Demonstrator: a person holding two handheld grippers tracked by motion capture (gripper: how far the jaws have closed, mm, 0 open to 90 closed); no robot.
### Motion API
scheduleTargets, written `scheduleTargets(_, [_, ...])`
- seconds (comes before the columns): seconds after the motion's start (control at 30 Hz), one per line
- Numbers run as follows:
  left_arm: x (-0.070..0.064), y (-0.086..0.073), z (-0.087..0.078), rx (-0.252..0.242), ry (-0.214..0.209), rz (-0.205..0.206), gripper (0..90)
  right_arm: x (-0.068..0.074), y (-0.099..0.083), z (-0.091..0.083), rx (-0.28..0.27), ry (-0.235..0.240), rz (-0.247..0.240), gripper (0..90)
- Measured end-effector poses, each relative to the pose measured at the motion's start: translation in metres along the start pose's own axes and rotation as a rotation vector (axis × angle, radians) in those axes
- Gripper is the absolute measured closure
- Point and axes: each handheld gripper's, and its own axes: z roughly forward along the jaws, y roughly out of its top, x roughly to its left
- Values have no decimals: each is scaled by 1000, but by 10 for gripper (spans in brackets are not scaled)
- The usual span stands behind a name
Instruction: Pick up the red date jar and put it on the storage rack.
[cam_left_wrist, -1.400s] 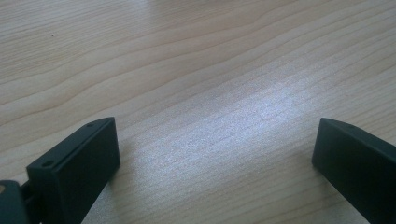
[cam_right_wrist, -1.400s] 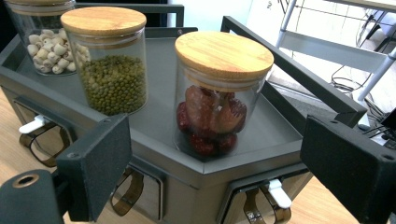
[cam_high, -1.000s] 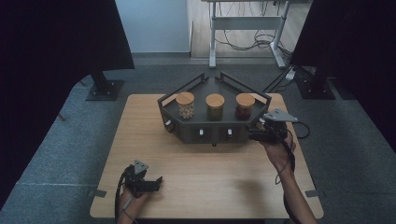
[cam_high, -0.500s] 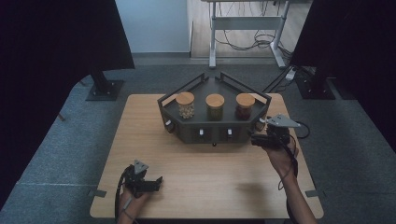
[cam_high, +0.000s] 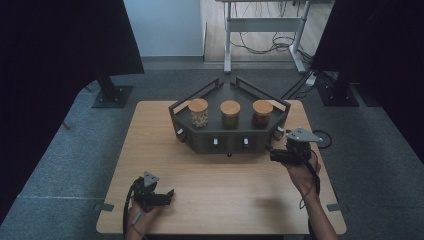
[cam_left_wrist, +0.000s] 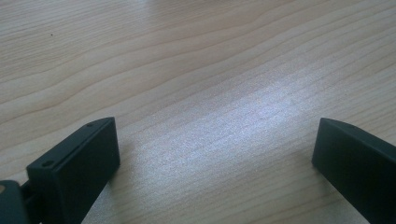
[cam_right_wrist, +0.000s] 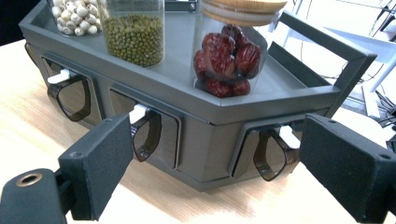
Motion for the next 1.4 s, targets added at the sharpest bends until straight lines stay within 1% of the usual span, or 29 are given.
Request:
scheduleTargets(0.57, [0, 0, 0, 0, 0, -1, 6, 1, -19, -3, 24, 3, 6, 98])
scheduleTargets(0.87, [0, 0, 0, 1, 0, 1, 6, 1, -29, -3, 34, 7, 21, 102])
scheduleTargets(1.4, [0, 0, 0, 1, 0, 1, 6, 0, -47, -5, 59, 0, 22, 107])
